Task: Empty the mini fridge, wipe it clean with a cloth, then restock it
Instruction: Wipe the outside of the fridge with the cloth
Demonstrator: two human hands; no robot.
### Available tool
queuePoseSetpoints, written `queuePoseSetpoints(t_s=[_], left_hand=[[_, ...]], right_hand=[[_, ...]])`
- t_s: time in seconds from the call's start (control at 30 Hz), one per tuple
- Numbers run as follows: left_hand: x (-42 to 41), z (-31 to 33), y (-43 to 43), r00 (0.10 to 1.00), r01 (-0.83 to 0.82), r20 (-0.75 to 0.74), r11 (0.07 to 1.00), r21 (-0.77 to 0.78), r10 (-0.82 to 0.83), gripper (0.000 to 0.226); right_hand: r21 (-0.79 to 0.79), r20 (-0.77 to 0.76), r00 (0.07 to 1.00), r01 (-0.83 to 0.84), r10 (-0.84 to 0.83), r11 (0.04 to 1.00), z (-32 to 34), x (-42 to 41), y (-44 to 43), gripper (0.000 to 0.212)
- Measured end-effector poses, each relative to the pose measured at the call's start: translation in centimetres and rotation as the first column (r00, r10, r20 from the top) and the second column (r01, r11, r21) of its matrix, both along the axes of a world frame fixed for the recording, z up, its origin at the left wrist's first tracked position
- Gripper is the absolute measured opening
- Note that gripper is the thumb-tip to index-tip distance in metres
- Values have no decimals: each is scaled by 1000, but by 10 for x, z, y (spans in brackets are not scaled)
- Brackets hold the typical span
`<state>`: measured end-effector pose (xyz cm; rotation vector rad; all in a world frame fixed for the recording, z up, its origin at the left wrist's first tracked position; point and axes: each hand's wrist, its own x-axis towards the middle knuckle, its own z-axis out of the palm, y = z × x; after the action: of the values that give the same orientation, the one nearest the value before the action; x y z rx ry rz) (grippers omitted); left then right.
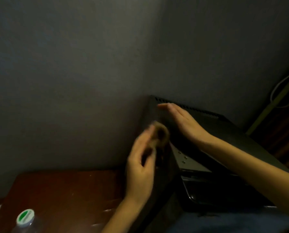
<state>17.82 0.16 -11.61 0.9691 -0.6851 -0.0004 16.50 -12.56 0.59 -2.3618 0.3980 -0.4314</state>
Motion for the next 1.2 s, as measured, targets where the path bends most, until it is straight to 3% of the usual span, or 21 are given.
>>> queuePoseSetpoints(t_s=[0.07,0.13,0.33,0.57,0.73,0.87,0.97,1.1,1.2], left_hand=[[-15,-12,3,969,94,218,988,122,-119,53],[-21,-11,-1,944,124,285,980,159,-166,54],[76,-3,-84,971,147,165,975,164,-174,41],[183,13,-165,982,167,40,946,279,-185,41],[145,13,-138,992,129,-17,965,227,-128,42],[75,5,-86,983,34,173,985,171,-64,38],[37,6,-59,982,43,174,989,139,-67,36],[4,1,-34,983,57,167,989,139,-80,38],[-17,1,-22,980,72,174,986,149,-97,47]], right_hand=[[-135,-117,984,121,-137,983,-6,8,-25,42],[-125,-156,966,189,-207,974,-10,16,-36,44],[-98,-139,971,181,-194,978,-15,31,-41,44],[-218,-249,945,160,-214,963,-17,36,-42,48],[-152,-175,958,200,-226,968,-17,36,-45,47],[-88,-111,972,196,-205,977,-20,35,-48,45],[13,-33,978,207,-206,978,-17,30,-44,44],[-64,-74,993,83,-88,994,-6,-14,-46,41],[-132,-38,984,166,-172,977,5,-87,-67,34]])
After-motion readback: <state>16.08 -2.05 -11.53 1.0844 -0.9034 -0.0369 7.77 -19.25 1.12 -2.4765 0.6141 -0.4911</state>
